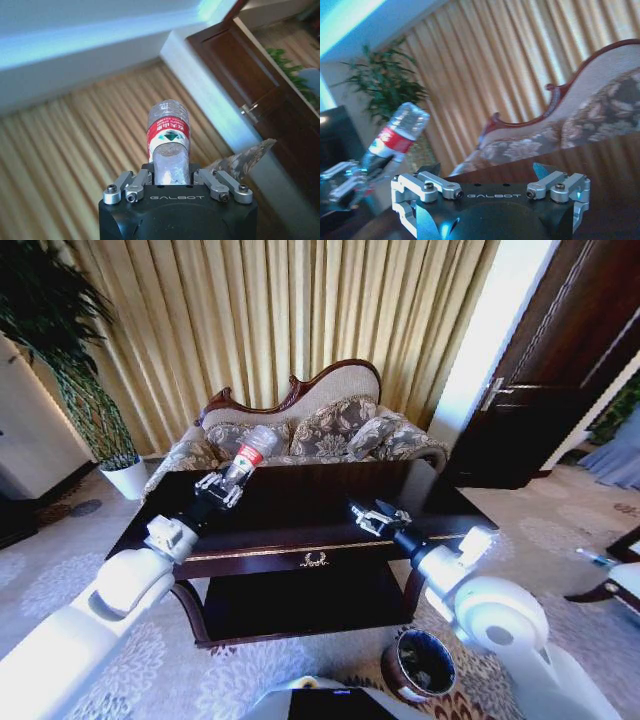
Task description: Move to the front of the table and place the trash on the table into the trash bin.
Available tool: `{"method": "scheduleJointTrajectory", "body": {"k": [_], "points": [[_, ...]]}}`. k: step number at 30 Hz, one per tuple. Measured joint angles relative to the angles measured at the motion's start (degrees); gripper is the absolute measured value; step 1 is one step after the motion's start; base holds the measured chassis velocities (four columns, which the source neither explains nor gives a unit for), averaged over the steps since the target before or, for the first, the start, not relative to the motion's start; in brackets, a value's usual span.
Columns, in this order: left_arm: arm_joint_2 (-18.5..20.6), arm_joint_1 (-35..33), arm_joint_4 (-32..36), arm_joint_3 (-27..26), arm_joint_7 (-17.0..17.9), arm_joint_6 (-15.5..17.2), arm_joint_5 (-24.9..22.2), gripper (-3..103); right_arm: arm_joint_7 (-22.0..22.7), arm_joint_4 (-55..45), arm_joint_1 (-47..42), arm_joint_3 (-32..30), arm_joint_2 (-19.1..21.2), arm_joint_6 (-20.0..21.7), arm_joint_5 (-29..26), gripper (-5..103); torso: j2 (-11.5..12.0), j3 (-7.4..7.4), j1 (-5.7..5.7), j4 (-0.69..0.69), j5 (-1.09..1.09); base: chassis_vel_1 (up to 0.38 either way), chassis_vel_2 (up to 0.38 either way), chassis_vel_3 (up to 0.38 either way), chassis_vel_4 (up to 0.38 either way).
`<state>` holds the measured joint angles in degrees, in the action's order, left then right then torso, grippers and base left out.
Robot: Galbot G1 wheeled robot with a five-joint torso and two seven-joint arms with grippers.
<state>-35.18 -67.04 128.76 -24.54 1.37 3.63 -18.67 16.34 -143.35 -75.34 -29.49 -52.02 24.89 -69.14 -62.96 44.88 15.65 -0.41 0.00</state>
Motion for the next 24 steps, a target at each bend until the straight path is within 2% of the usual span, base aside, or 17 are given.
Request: {"method": "scheduleJointTrajectory", "body": {"k": [3,6,9,14,17,19,22,24], "points": [[0.98,1.51,-0.81,1.25,-0.31,-4.51,5.28,31,-1.57,0.03,1.47,0.54,0.70,-0.58,-1.32,100,0.00,0.00,0.00,0.00,0.00,0.000,0.000,0.000,0.000],[1.08,3.23,-1.55,1.98,-0.42,-6.09,6.30,31,-1.78,0.05,3.34,0.91,1.87,-1.06,-2.20,100,0.00,0.00,0.00,0.00,0.00,0.000,0.000,0.000,0.000],[1.11,4.05,-2.01,2.42,-0.63,-6.65,6.37,31,-1.80,0.11,4.66,1.13,2.62,-1.30,-2.79,100,0.00,0.00,0.00,0.00,0.01,0.000,0.000,0.000,0.000],[0.82,6.70,-4.27,3.65,-1.46,-7.11,5.87,31,-1.63,3.03,11.41,2.84,5.67,-1.95,-5.03,100,0.00,0.00,0.00,0.03,0.00,0.000,0.000,0.000,0.000],[0.76,11.20,-7.28,5.94,-1.85,-7.36,4.85,31,-0.75,7.33,18.81,6.14,8.39,-2.32,-7.34,100,0.01,0.01,0.00,0.01,0.00,0.000,0.000,0.000,0.000],[0.82,11.80,-7.55,6.35,-1.87,-7.36,4.66,31,-0.74,7.84,19.59,6.47,8.62,-2.33,-7.66,100,0.01,0.01,0.00,0.02,0.00,0.000,0.000,0.000,0.000],[0.91,17.93,-9.55,11.90,-1.93,-6.92,3.68,31,-0.71,12.10,26.96,9.37,9.70,-1.96,-11.26,100,0.01,0.01,0.00,0.01,0.00,0.000,0.000,0.000,0.000],[0.60,19.98,-10.13,13.95,-1.93,-6.62,3.58,31,-0.71,13.19,28.85,10.08,9.71,-1.79,-12.06,100,0.01,0.01,0.00,0.01,0.00,0.000,0.000,0.000,0.000]]}}
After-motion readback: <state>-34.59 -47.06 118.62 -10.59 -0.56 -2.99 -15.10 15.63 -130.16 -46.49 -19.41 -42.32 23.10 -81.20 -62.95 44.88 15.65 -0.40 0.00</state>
